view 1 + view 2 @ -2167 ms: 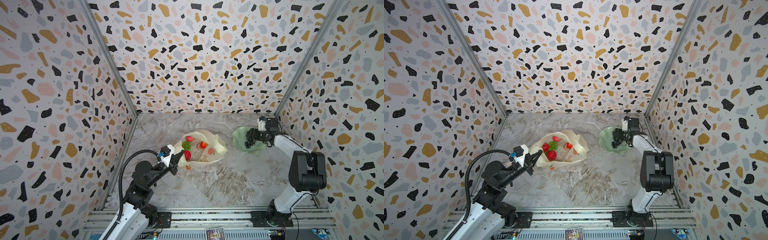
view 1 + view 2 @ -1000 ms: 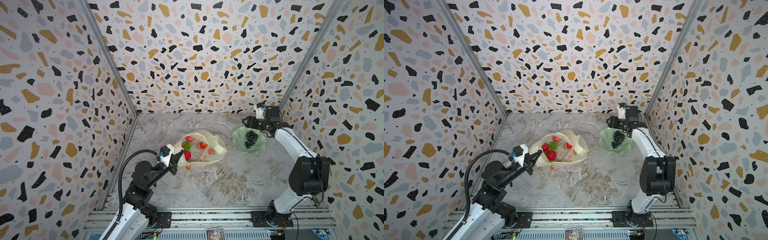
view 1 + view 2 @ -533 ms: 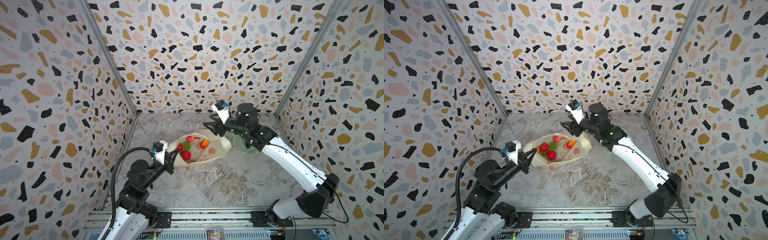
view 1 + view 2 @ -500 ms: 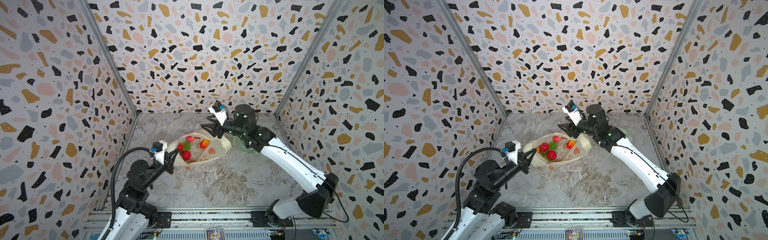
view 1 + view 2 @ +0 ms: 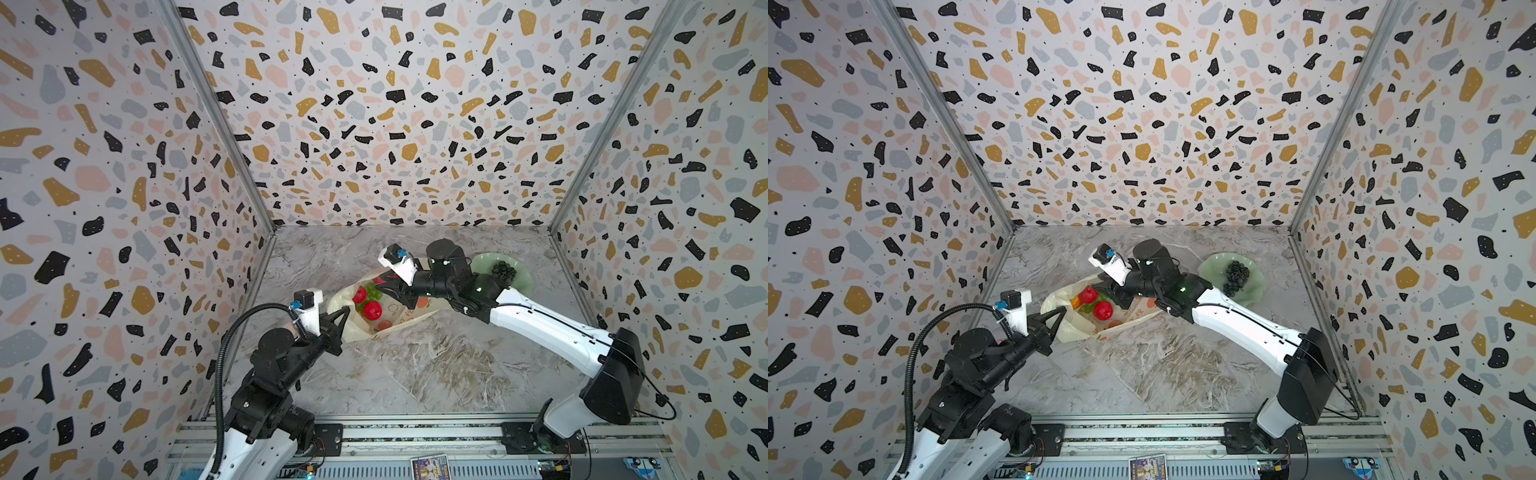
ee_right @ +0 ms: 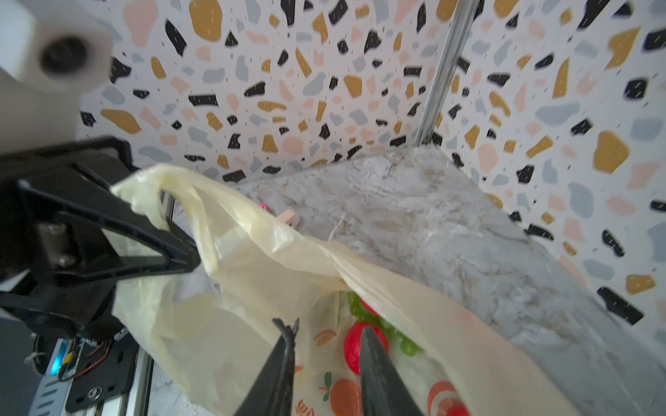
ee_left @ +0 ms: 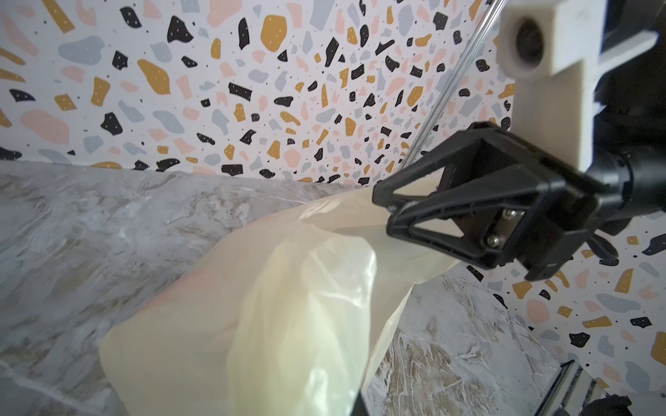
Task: Take fruits out of the plastic bag
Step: Take out the fake fruit from the plastic bag.
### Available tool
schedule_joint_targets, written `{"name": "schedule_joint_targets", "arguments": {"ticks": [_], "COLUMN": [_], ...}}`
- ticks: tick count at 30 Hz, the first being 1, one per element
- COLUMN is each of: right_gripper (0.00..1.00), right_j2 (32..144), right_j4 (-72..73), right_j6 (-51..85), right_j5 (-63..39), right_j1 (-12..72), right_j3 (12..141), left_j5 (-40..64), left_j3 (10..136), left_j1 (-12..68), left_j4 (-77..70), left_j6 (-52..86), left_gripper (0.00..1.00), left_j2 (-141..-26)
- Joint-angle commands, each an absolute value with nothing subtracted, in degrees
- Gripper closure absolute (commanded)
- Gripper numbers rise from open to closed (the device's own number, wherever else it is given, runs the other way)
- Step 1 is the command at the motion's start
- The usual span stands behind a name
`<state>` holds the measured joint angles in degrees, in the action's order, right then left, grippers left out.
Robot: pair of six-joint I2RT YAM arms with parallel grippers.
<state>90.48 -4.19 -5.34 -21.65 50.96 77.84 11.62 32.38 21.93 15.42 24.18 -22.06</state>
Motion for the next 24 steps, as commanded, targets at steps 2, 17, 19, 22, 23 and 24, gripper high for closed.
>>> {"name": "schedule_joint_targets", "arguments": {"ticks": [2, 17, 19, 22, 23, 24], "right_gripper": [0.7, 0.65, 0.64, 0.64, 0.64, 0.64], "right_j2": [91.8, 95.2, 95.4, 95.5, 95.5, 95.5], "right_j4": [1.5, 12.1, 12.2, 12.2, 12.3, 12.3], "right_j6": [-1.6, -6.9, -8.3, -9.5, -9.7, -9.8], "right_j5": [-20.3, -13.2, -12.5, -11.7, -11.6, -11.2], "right_j1": [51.3, 55.5, 56.4, 57.4, 57.6, 57.6], "right_j3": [74.0, 57.1, 55.4, 53.1, 52.5, 52.2], "left_j5": [10.0, 7.2, 6.3, 5.8, 5.6, 5.5], "left_j3": [33.7, 34.0, 34.1, 33.5, 33.0, 32.6], "left_j1": [22.2, 22.1, 22.1, 22.1, 22.1, 22.2], "left_j4": [20.8, 29.8, 31.8, 33.6, 34.0, 34.3], "left_j6": [28.0, 29.2, 29.9, 31.5, 32.1, 32.5], "left_gripper": [1.0, 1.0, 1.0, 1.0, 1.0, 1.0], "left_j2": [-21.4, -14.9, -13.9, -11.9, -11.0, -10.2]}}
